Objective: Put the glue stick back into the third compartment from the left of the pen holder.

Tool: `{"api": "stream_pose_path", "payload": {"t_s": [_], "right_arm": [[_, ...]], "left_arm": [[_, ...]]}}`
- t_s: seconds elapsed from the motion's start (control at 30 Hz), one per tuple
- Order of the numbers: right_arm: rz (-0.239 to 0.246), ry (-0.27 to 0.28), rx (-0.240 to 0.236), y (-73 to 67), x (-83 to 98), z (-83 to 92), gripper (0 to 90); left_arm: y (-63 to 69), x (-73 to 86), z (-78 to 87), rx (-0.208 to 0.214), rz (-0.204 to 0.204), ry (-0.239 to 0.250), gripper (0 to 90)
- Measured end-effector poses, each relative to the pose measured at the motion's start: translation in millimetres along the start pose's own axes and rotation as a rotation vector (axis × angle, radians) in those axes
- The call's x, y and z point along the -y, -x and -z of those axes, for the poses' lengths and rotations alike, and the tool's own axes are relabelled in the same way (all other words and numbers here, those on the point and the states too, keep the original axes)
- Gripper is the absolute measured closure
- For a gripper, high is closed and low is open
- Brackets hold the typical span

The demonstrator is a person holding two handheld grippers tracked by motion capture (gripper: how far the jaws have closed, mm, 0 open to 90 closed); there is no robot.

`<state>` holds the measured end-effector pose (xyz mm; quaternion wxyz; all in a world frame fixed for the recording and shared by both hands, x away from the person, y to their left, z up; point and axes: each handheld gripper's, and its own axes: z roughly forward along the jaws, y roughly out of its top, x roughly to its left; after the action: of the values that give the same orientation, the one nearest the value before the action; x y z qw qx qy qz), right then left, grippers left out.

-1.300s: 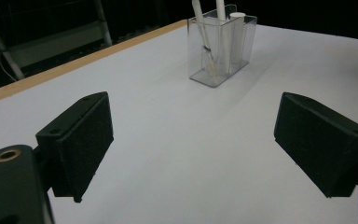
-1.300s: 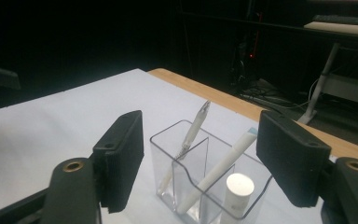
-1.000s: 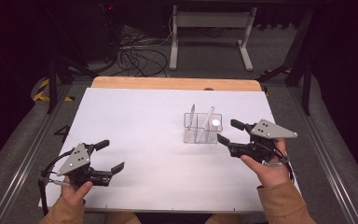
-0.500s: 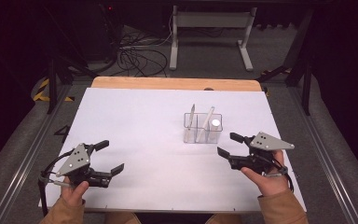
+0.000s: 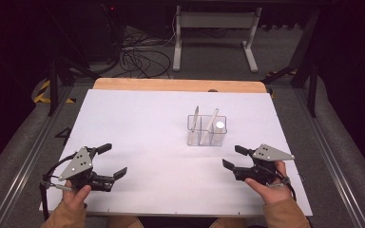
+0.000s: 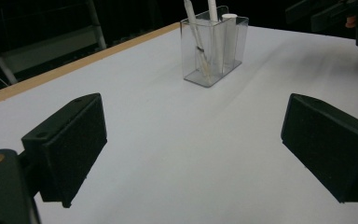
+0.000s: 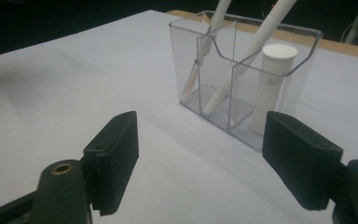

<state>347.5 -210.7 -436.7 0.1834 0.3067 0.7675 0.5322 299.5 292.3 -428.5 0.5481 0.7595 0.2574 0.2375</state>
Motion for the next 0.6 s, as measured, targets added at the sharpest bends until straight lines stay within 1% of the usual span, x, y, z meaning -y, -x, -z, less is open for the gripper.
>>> {"api": "stream_pose_path", "payload": {"t_s": [0.1,0.23,0.37,0.4,0.47,0.53,0.57,0.6], "right_arm": [[0.003,-0.011,-0.003,-0.7,6.0,-1.9,27.8],[-0.006,-0.035,-0.012,-3.4,13.6,-6.1,27.5],[0.007,-0.059,-0.011,-4.7,18.1,-10.4,27.2],[0.007,-0.061,-0.011,-4.8,18.2,-10.7,27.1],[0.006,-0.052,-0.012,-4.9,17.8,-10.5,27.0],[-0.003,-0.043,-0.011,-4.5,17.1,-9.1,26.8],[0.004,-0.042,-0.010,-3.4,16.8,-8.4,26.4],[-0.001,-0.035,-0.008,-3.2,16.4,-7.8,26.2]], "left_arm": [[-0.1,0.8,0.1,0.002,0.001,0.003,7.5],[0.0,1.2,0.6,0.001,-0.002,0.006,7.5],[-0.3,2.7,1.2,-0.009,-0.001,0.012,7.4],[0.0,3.3,1.6,-0.020,-0.001,0.005,7.4],[0.2,4.2,2.3,-0.029,-0.001,0.007,7.5],[-0.1,4.9,2.1,-0.026,0.004,0.010,7.4],[-0.4,5.3,2.1,-0.024,0.005,0.011,7.5],[-0.7,5.7,1.9,-0.021,0.007,0.012,7.4]]}}
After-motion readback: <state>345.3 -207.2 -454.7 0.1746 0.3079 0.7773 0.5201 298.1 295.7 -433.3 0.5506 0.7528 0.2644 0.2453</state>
